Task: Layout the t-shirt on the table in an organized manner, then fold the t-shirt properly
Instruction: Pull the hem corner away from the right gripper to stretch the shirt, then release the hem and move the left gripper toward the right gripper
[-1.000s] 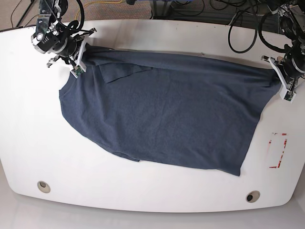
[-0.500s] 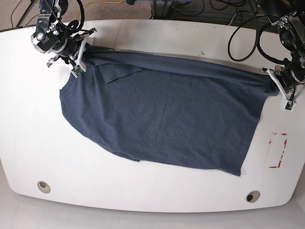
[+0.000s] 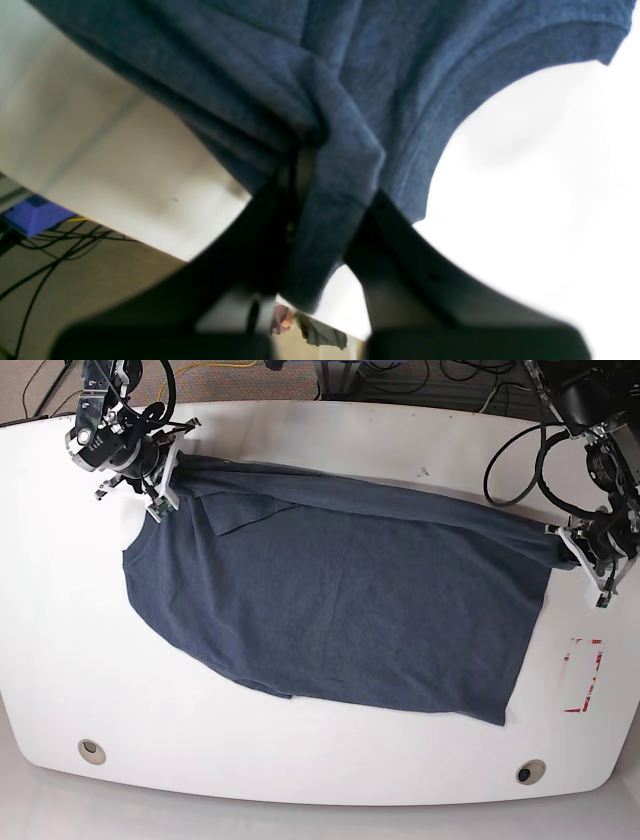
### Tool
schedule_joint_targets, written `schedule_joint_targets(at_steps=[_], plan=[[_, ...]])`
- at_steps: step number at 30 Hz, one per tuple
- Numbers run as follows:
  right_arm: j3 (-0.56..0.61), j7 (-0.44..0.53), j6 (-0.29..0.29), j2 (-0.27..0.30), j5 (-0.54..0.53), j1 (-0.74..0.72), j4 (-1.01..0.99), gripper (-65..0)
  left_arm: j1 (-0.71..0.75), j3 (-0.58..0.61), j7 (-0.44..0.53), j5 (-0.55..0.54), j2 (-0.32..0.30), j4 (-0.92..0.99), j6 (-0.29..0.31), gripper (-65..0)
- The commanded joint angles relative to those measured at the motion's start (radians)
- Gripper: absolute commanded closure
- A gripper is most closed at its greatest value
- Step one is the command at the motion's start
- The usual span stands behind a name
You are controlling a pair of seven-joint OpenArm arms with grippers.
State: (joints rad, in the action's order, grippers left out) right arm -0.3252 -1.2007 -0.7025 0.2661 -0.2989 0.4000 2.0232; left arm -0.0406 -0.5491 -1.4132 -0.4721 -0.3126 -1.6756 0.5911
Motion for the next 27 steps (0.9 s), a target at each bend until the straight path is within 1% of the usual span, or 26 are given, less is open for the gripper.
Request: schedule_joint_targets(at_steps=[1,12,20,27], plan=[[-0.009,-0.001,0.004,0.017,0.010,0.000,0.017,0.0,-0.043,-0.002,0.017,-0.007,-0.023,0.012,0.000,-8.3],[-0.009,-0.001,0.004,0.017,0.010,0.000,0.017,0.0,-0.146,0.073,0.017,-0.003,-0.023,0.136,0.000,-7.5],[-0.009,-0.001,0.004,0.017,0.010,0.000,0.017,0.0,-0.230,0.100,0.035,0.088,-0.018,0.260,0.000,-7.9],[-0.009,-0.001,0.004,0.017,0.010,-0.002,0.017,0.0,-0.273,0.105,0.038,0.114,-0.018,0.334,0.002,-8.1]])
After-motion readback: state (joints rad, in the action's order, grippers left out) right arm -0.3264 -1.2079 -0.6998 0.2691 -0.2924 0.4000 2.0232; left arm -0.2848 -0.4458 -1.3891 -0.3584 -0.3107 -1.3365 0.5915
